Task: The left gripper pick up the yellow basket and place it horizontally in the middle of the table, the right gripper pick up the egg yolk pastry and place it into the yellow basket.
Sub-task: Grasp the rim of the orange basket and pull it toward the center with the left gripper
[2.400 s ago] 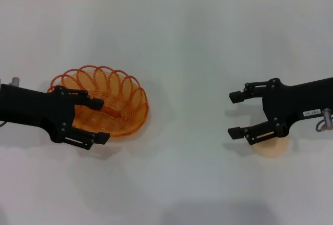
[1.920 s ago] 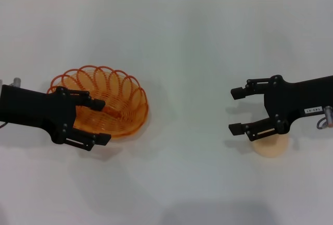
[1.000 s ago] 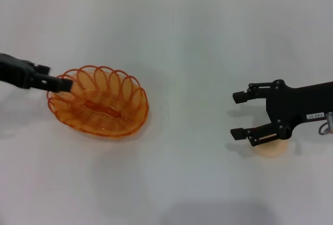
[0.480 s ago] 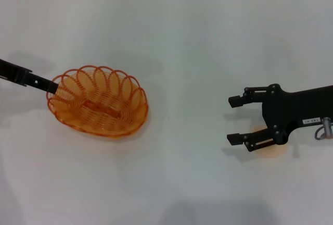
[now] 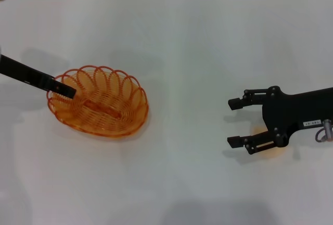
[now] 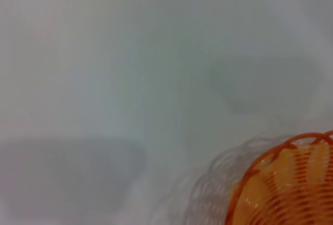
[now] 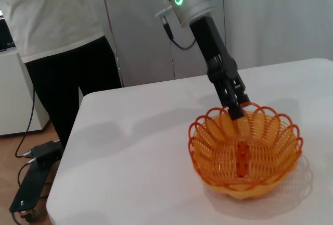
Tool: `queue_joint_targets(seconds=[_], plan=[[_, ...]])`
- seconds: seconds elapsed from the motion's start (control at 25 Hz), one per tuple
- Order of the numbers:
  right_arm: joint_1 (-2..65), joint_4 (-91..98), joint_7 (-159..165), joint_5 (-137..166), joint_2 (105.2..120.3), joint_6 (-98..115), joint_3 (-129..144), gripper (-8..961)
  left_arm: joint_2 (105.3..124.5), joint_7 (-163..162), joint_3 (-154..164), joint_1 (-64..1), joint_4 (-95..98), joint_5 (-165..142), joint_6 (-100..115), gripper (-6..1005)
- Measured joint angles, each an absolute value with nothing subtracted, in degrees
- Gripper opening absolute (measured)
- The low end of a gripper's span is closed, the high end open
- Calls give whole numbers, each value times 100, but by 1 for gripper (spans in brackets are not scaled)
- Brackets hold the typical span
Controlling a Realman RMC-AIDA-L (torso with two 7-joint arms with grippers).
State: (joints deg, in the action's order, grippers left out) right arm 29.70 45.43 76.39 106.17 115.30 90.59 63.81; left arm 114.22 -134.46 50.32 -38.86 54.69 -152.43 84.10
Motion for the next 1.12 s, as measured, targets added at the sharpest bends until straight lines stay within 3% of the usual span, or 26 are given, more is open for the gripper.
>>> queue_joint_targets(seconds=[0.56,1.0,1.12], plan=[[2952,4517,7628,10608,11530,9048,6356,855,11521,-13436,5102,-4033,5103,-15291,8008,827],[2927,4530,7636,10537,11530,9062,6374,854,11592,-13394,5107,-3993,5097,-15288,8036,619],[2927,4532,7639,10537,11530,9063,6378,854,11594,-13394,5107,-3990,5097,-15260,8049,402]])
